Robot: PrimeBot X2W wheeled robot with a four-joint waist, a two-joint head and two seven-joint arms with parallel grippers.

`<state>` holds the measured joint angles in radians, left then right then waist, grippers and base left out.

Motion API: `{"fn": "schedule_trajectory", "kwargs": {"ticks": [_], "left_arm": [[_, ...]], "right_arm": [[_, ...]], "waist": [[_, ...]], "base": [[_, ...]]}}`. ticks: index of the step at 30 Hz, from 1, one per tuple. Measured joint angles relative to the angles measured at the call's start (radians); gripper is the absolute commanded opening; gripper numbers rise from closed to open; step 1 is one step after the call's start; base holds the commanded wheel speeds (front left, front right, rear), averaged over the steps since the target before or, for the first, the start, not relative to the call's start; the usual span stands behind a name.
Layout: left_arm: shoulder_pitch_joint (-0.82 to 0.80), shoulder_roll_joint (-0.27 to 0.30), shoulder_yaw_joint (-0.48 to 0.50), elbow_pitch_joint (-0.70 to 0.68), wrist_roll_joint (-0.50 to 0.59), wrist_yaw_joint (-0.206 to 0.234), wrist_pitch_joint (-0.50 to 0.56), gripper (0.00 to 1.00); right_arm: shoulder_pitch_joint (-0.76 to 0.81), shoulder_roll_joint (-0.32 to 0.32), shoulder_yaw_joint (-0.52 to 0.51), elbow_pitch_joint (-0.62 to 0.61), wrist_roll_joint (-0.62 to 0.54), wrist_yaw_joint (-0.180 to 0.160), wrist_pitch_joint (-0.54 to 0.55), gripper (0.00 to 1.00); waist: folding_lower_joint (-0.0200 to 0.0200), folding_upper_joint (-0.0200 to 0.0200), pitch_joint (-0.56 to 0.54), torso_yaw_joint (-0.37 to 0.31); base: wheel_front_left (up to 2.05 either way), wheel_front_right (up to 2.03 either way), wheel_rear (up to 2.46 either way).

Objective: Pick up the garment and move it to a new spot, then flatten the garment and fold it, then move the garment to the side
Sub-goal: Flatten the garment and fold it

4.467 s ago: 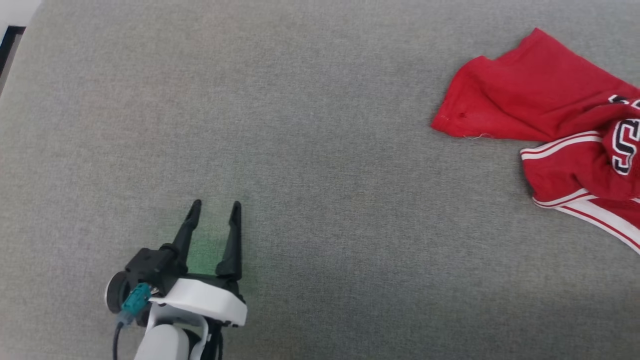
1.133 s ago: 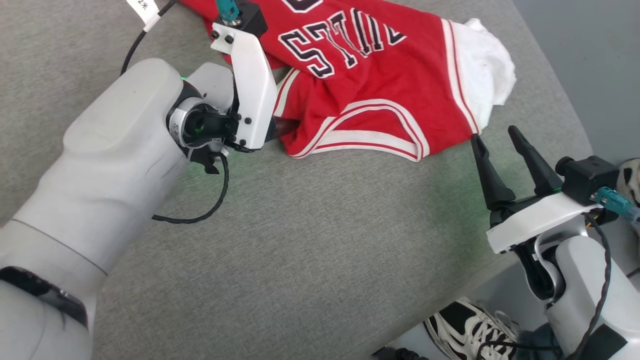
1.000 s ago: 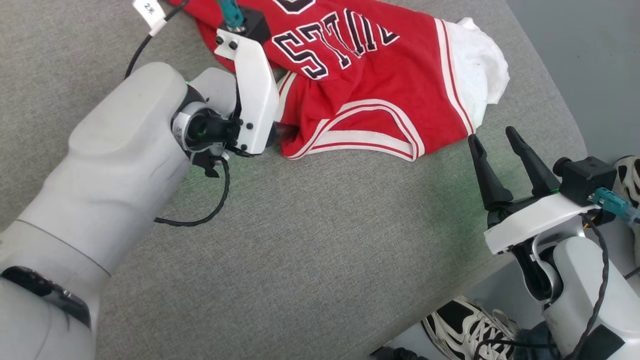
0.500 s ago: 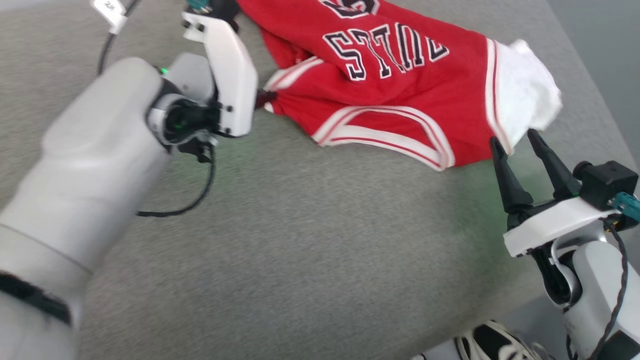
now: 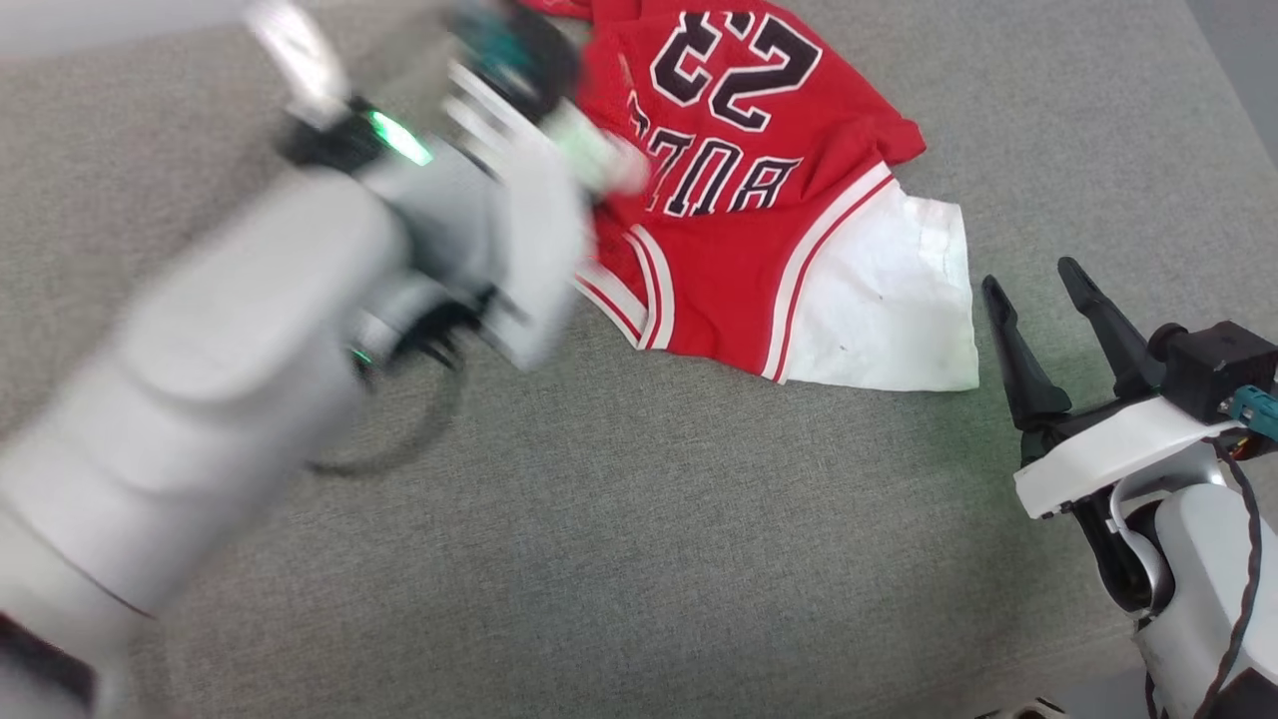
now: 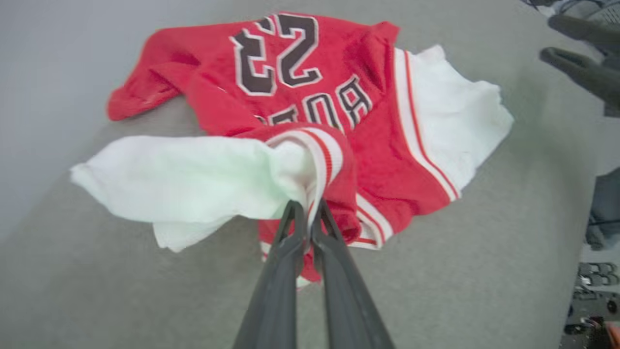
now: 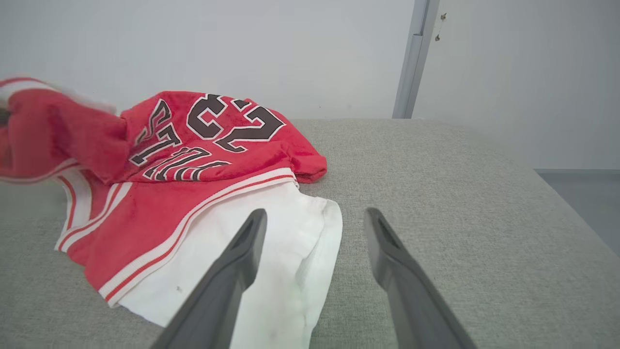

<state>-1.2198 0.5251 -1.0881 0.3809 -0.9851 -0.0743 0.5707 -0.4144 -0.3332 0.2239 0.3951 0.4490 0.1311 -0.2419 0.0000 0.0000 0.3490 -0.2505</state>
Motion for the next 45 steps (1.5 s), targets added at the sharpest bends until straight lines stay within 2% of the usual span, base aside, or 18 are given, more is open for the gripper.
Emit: {"fn": "schedule_trajectory", "kwargs": {"ticks": [5, 10, 11, 12, 13, 18, 22, 25, 28, 33, 42, 43, 44, 45], "left_arm": [[0.099, -0.097, -0.059, -0.073, -0.022, 0.026, 0.019, 0.00], [0.173, -0.102, -0.076, -0.035, -0.063, 0.035, 0.025, 0.00], [0.185, -0.081, -0.071, -0.031, -0.076, 0.033, 0.025, 0.13], [0.185, -0.072, -0.060, -0.034, -0.080, 0.033, 0.018, 0.91], [0.184, -0.059, -0.050, -0.042, -0.088, 0.031, 0.019, 1.00], [0.167, 0.018, 0.008, -0.139, -0.142, 0.049, 0.047, 1.00], [0.133, 0.089, 0.060, -0.235, -0.188, 0.084, 0.095, 1.00], [0.107, 0.126, 0.085, -0.252, -0.188, 0.121, 0.111, 1.00], [0.107, 0.112, 0.099, -0.214, -0.222, 0.141, 0.125, 1.00], [0.094, 0.068, 0.116, -0.065, -0.242, 0.145, 0.114, 1.00], [0.044, -0.028, 0.121, 0.104, -0.270, 0.071, 0.115, 0.98], [0.040, -0.035, 0.118, 0.116, -0.270, 0.064, 0.118, 0.65], [0.037, -0.037, 0.114, 0.126, -0.269, 0.058, 0.124, 0.25], [0.036, -0.040, 0.115, 0.136, -0.268, 0.053, 0.120, 0.00]], "right_arm": [[-0.001, 0.006, 0.003, -0.012, 0.001, 0.000, 0.005, 1.00], [-0.002, 0.010, 0.001, -0.012, 0.001, 0.000, 0.005, 1.00], [0.000, 0.011, -0.001, -0.009, 0.002, 0.000, 0.004, 1.00], [0.002, 0.011, -0.003, -0.007, 0.002, 0.000, 0.004, 1.00], [0.006, 0.011, -0.006, -0.006, 0.002, 0.000, 0.004, 1.00], [0.020, 0.013, -0.015, 0.000, 0.003, 0.000, 0.002, 1.00], [0.020, 0.017, -0.008, -0.001, 0.003, 0.000, 0.001, 1.00], [0.020, 0.017, -0.004, -0.003, 0.002, 0.000, 0.001, 1.00], [0.018, 0.017, -0.001, -0.005, 0.002, 0.000, 0.001, 1.00], [0.003, 0.019, 0.020, -0.007, 0.007, 0.000, 0.003, 1.00], [-0.012, 0.018, 0.029, 0.003, 0.016, 0.000, -0.002, 1.00], [-0.012, 0.018, 0.030, 0.005, 0.016, 0.000, -0.003, 1.00], [-0.012, 0.019, 0.032, 0.006, 0.016, 0.000, -0.005, 1.00], [-0.013, 0.020, 0.033, 0.008, 0.016, 0.000, -0.005, 1.00]], "waist": [[0.0000, 0.0000, 0.024, -0.018], [0.0000, 0.0000, 0.041, -0.047], [0.0000, 0.0000, 0.042, -0.052], [-0.0001, 0.0000, 0.040, -0.051], [0.0000, 0.0000, 0.038, -0.048], [0.0000, 0.0000, 0.023, -0.031], [-0.0001, 0.0000, 0.016, -0.021], [-0.0001, 0.0000, 0.018, -0.019], [0.0000, 0.0000, 0.023, -0.019], [0.0000, 0.0000, 0.042, -0.034], [0.0000, 0.0000, 0.078, -0.069], [0.0000, 0.0000, 0.079, -0.071], [0.0000, 0.0000, 0.080, -0.073], [0.0000, 0.0000, 0.081, -0.074]], "base": [[0.00, 0.00, 0.00], [0.00, 0.00, 0.00], [0.00, 0.00, 0.00], [0.00, 0.00, 0.00], [0.00, 0.00, 0.00], [0.00, 0.00, 0.00], [0.00, 0.00, 0.00], [0.00, 0.00, 0.00], [0.00, 0.00, 0.00], [0.00, 0.00, 0.00], [0.00, 0.00, 0.00], [0.00, 0.00, 0.00], [0.00, 0.00, 0.00], [0.00, 0.00, 0.00]]}}
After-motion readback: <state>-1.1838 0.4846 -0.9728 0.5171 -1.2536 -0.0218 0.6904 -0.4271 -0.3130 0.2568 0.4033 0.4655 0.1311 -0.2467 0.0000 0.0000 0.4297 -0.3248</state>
